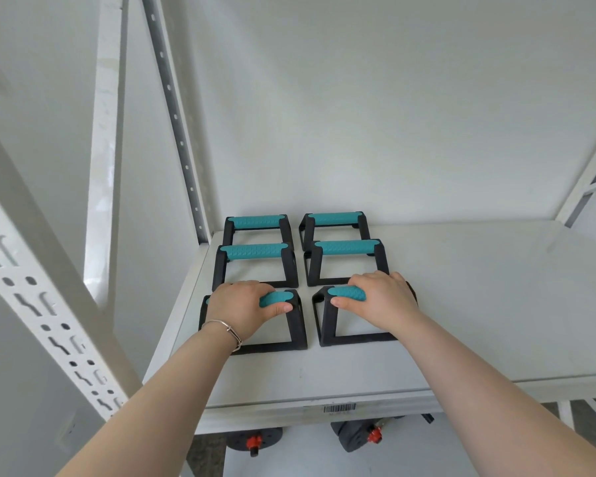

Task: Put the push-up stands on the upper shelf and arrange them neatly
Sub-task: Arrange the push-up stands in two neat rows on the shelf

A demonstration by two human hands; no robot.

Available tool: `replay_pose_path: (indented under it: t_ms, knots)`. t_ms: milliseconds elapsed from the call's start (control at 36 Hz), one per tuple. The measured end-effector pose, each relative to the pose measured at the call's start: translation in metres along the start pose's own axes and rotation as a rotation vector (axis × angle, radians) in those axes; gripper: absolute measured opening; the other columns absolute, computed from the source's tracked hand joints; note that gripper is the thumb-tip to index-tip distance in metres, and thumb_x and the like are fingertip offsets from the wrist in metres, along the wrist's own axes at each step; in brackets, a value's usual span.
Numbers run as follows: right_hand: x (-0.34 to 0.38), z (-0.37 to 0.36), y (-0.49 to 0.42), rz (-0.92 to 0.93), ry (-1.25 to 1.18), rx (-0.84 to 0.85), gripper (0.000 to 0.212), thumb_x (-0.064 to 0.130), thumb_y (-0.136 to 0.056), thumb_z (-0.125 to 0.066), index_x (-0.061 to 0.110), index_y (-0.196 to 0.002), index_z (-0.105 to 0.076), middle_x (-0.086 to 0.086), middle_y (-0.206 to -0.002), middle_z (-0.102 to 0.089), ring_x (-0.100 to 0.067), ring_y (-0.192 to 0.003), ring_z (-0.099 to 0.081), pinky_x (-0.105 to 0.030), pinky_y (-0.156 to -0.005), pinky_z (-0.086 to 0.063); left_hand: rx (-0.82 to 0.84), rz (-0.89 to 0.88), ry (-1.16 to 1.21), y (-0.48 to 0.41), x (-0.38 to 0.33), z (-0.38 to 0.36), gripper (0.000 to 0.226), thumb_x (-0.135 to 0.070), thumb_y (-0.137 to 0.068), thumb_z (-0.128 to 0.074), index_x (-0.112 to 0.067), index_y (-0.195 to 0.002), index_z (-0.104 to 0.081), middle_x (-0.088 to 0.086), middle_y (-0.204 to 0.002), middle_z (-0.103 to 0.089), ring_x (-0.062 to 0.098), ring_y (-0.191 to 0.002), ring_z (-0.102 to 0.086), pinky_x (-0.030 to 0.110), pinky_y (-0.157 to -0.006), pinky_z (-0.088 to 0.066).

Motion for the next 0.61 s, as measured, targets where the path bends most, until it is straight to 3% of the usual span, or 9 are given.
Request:
replay_pose_path:
  t_ms: [389,444,528,611]
  knots:
    - [0.003,0.001,0.002,-0.018,0.025,0.008,0.061,0.084,-0.076,-0.029,0.033,-0.093,-0.057,0.013,-0.083,-0.057,-0.015,-0.086,-0.051,-0.036,-0.084,-0.039,0.007,-0.010,-0.012,0.001,0.000,-0.001,0.071,-0.083,-0.076,-0.026,-0.035,-0.114,-0.062,-0.011,-0.097,-0.067,0.014,-0.086,-0.060,0.027,-0.062,-0.041]
    - [0.003,0.000,0.002,-0.017,0.028,0.049,0.061,0.084,-0.077,-0.031,0.032,-0.095,-0.056,0.012,-0.084,-0.056,-0.015,-0.089,-0.052,-0.037,-0.086,-0.039,0.036,-0.016,0.020,-0.001,0.000,-0.003,0.074,-0.083,-0.075,-0.025,-0.033,-0.116,-0.061,-0.010,-0.099,-0.065,0.014,-0.088,-0.059,0.028,-0.068,-0.045]
    - [0.001,0.001,-0.004,-0.032,-0.031,0.177,0.065,0.085,-0.074,-0.037,0.030,-0.104,-0.056,0.012,-0.092,-0.051,-0.015,-0.097,-0.051,-0.039,-0.092,-0.040,0.003,0.022,0.246,-0.008,0.009,0.005,0.081,-0.085,-0.069,-0.025,-0.031,-0.117,-0.061,-0.008,-0.106,-0.063,0.017,-0.102,-0.056,0.036,-0.085,-0.048]
    - [-0.006,0.028,-0.025,-0.071,-0.163,0.011,0.058,0.073,-0.080,-0.048,0.022,-0.106,-0.060,0.009,-0.100,-0.056,-0.016,-0.101,-0.053,-0.039,-0.090,-0.043,-0.175,0.103,0.241,-0.029,0.029,0.027,0.066,-0.076,-0.079,-0.039,-0.032,-0.126,-0.055,-0.003,-0.124,-0.058,0.023,-0.117,-0.050,0.042,-0.096,-0.042]
Point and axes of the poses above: each hand's wrist, its own y-axis away from the middle knuckle, its own z-axis out of the back of the hand, x = y × z, the point moved 8 cm from there along -y, towards the middle knuckle
